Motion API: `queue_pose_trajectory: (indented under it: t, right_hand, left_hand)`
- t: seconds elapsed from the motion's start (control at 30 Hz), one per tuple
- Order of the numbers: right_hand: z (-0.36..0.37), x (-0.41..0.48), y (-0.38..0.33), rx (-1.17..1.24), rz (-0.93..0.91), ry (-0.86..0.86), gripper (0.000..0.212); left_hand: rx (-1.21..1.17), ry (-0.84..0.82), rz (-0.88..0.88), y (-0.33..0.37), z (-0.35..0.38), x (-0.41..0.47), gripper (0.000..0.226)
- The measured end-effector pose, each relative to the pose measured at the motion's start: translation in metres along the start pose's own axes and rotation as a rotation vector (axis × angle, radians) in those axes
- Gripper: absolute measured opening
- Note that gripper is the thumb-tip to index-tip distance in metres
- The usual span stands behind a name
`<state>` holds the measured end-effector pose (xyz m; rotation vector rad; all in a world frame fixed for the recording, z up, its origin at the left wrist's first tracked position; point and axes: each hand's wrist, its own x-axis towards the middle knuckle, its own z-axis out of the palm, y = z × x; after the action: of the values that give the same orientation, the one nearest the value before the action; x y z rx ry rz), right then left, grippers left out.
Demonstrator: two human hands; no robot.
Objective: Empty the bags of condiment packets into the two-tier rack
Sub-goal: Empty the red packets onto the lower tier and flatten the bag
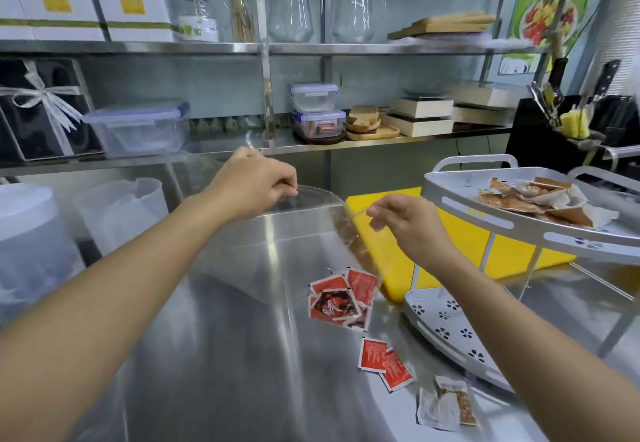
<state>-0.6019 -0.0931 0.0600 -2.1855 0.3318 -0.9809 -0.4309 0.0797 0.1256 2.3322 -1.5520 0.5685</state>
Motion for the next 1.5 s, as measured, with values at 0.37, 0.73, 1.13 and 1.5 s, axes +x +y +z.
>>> queue_pose_trajectory:
  t: [0.37, 0.73, 1.13, 1.5]
  right_hand:
    - [-0.004, -0.015, 0.028, 0.516, 0.299, 0.025, 0.02]
    - [0.038, -0.068, 0.074, 0.614, 0.65, -0.181, 0.025]
    - [-0.04, -0.073, 0.103, 0.316, 0.673, 0.122, 0.009]
    - [-0.108, -0.112, 0.143, -0.109, 0.69, 0.436, 0.015]
  left_hand:
    - [-0.17, 0.014, 0.019, 0.035, -0.004, 0.014, 0.013]
    - [-0.211, -0.025, 0.075, 0.051, 0.001, 0.031, 0.012]
    - [-0.351, -0.055, -0.056, 0.083, 0.064, 0.03, 0.015]
    - [-0.506, -0.035, -0.083, 0.17, 0.144, 0.034, 0.016]
